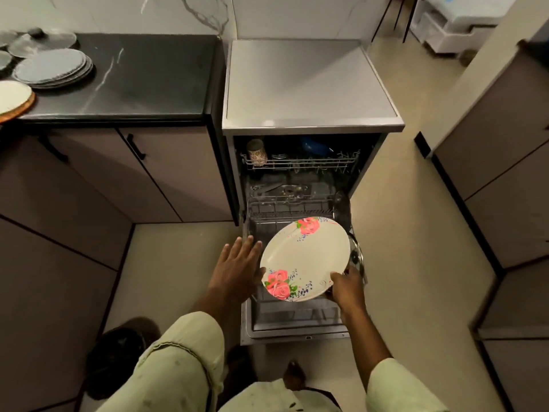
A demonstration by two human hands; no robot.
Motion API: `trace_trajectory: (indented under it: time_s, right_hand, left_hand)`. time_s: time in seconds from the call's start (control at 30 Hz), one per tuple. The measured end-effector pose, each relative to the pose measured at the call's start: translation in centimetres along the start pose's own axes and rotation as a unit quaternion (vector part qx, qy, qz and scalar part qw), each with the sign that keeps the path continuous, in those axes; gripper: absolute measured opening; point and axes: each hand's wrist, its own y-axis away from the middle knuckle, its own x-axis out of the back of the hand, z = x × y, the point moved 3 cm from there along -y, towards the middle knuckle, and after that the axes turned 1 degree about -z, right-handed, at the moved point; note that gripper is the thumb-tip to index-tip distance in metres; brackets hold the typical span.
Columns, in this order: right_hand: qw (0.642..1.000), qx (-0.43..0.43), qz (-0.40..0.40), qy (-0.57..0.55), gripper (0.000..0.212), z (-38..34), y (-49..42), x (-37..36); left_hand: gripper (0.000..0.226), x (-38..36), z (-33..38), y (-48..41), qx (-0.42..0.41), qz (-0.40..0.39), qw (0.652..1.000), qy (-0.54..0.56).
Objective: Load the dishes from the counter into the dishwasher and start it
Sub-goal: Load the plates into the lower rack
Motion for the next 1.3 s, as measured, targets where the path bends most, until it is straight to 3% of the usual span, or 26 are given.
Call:
trace_trajectory:
  time_s: [0.17, 0.3, 0.63, 0.83, 1.1, 1.3]
  right_hand:
    - [1.0, -0.016, -0.006, 0.02, 0.045, 0.7, -1.9, 1.5]
    - [0.998, -0.027, -0.005, 0.048, 0.038, 0.0, -3.3, 2.0]
    - [0.975, -0.02, 0.013, 0.219, 0.036, -2.5, -9.7, 2.3]
    - [0.96, -0.054, -0.018, 0.273, 0.044, 0.6, -17.5, 2.2]
    - [0.951, 0.033, 0.017, 0.308, 0.022, 2.2, -30.6, 0.7]
    - [0.872, 0.23, 0.091, 0.422, 0.012, -0.7, -39.3, -0.4]
  left_hand:
    - [0.068, -1.1, 1.1, -2.0, 0.014, -0.046, 0.999, -0.011]
    - [0.066, -1.6, 1.6, -4.7, 0.016, -0.071, 0.997, -0.002]
    - [0.065, -5.0, 3.0, -15.2, -0.042, -0.163, 0.986, 0.003]
    - [0.066, -12.6, 2.3, -23.0, -0.053, -0.275, 0.96, -0.021]
    - [0.068, -23.3, 2.4, -34.9, -0.062, -0.27, 0.96, -0.035]
    - [0.074, -29.9, 3.0, -43.5, -0.046, -0.255, 0.965, -0.024]
